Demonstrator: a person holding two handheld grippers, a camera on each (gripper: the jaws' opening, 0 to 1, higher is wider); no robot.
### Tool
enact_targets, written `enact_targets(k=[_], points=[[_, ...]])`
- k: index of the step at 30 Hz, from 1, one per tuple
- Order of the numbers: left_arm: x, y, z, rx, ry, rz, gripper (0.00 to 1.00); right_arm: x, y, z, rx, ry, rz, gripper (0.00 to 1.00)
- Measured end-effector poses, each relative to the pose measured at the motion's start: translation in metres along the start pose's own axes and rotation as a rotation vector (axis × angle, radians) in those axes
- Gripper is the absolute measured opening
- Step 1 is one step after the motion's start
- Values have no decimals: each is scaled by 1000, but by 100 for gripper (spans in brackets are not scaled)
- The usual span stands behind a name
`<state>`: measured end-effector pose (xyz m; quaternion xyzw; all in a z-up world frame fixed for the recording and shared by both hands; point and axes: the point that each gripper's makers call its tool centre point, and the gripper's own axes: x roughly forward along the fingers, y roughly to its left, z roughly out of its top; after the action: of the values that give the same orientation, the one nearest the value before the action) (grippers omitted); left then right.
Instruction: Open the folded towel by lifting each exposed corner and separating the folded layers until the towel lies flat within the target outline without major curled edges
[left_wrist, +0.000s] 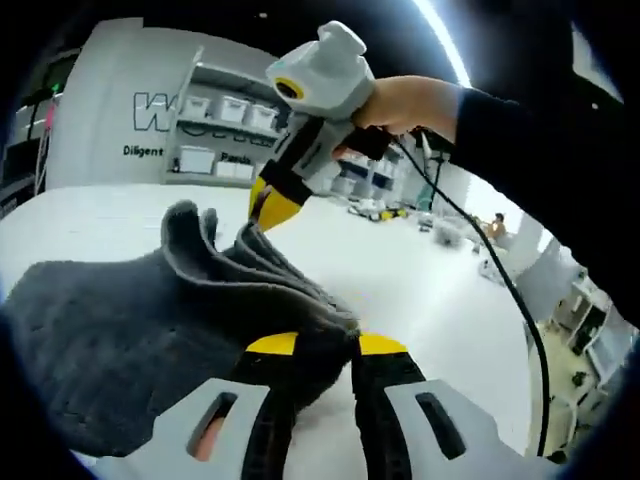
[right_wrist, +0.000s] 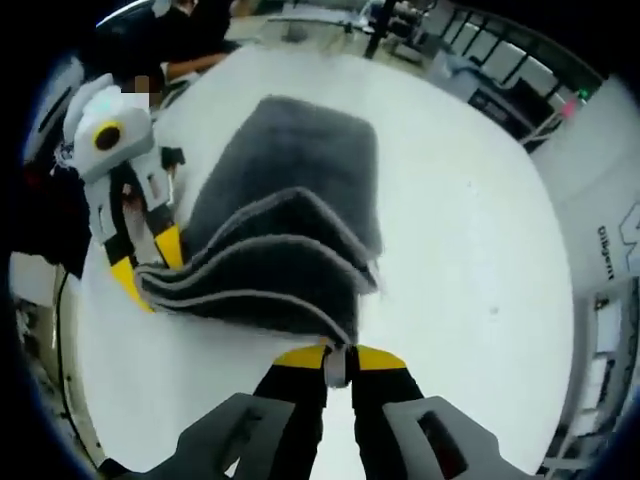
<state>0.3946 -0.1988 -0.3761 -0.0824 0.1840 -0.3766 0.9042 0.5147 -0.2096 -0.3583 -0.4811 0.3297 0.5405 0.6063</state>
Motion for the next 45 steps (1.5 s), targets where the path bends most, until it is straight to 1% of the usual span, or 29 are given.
enact_targets(k=[2, 4, 6, 10, 12, 13, 15, 16, 17, 19, 21, 23, 25, 26, 27, 28, 29, 30, 31, 32, 33, 34, 35, 36, 39, 40, 43, 44, 45], points=[[0, -1, -2, -3, 12, -8, 24, -4, 1, -7, 16, 6, -18, 1], [-1, -3, -5, -1, 23, -15, 24, -9, 1, -9, 37, 1, -34, 2], [0, -6, -8, -14, 33, -34, 26, -16, 3, -10, 55, -4, -44, 3], [3, -10, -12, -21, 44, -43, 30, -23, 5, -6, 55, -9, -74, 5], [5, -11, -17, -71, 68, -59, 31, -28, 3, -1, 59, -21, -100, 7], [5, -9, -16, -80, 64, -60, 31, -30, 1, 2, 64, -31, -122, 9], [4, -9, -14, -93, 63, -63, 31, -31, 1, 16, 68, -84, -151, 11], [4, -9, -14, -95, 63, -65, 32, -30, 0, 18, 71, -94, -153, 12], [2, -10, -12, -106, 57, -73, 32, -29, -1, 27, 80, -132, -174, 14], [-1, -12, -8, -110, 43, -85, 34, -25, -2, 33, 88, -163, -206, 20], [-7, -13, 1, -90, 9, -97, 38, -21, -2, 36, 107, -187, -218, 24], [-14, -13, 14, -11, -37, -100, 45, -17, -7, 35, 130, -195, -251, 31], [-19, -7, 22, 49, -55, -75, 56, -15, -11, 34, 146, -204, -276, 42], [-23, -3, 29, 102, -70, -55, 62, -15, -16, 33, 161, -210, -296, 47], [-27, 1, 35, 143, -81, -38, 69, -18, -25, 34, 185, -217, -347, 58], [-29, 7, 40, 184, -92, -14, 80, -21, -34, 35, 216, -230, -394, 69], [-33, 12, 45, 220, -101, 6, 88, -25, -42, 40, 244, -271, -442, 89], [-35, 16, 48, 241, -104, 18, 95, -34, -54, 46, 280, -329, -512, 100], [-38, 21, 53, 268, -111, 32, 99, -44, -59, 49, 293, -356, -561, 95], [-42, 25, 57, 307, -104, 38, 99, -54, -66, 50, 375, -398, -608, 100], [-46, 30, 61, 331, -97, 43, 100, -59, -66, 48, 424, -404, -622, 100], [-51, 35, 67, 341, -101, 50, 100, -68, -70, 49, 487, -452, -641, 100], [-56, 40, 73, 356, -104, 53, 100, -72, -70, 51, 514, -481, -643, 100], [-61, 45, 78, 372, -104, 55, 100, -79, -70, 49, 538, -508, -672, 100], [-80, 65, 94, 398, -103, 72, 100, -95, -71, 43, 573, -525, -774, 100], [-86, 72, 98, 400, -104, 79, 100, -100, -70, 42, 598, -543, -798, 100], [-105, 93, 109, 400, -97, 98, 100, -114, -59, 45, 681, -610, -844, 100], [-110, 97, 112, 400, -99, 102, 100, -118, -54, 49, 691, -638, -849, 100], [-117, 105, 115, 397, -101, 113, 100, -120, -49, 51, 688, -649, -849, 100]])
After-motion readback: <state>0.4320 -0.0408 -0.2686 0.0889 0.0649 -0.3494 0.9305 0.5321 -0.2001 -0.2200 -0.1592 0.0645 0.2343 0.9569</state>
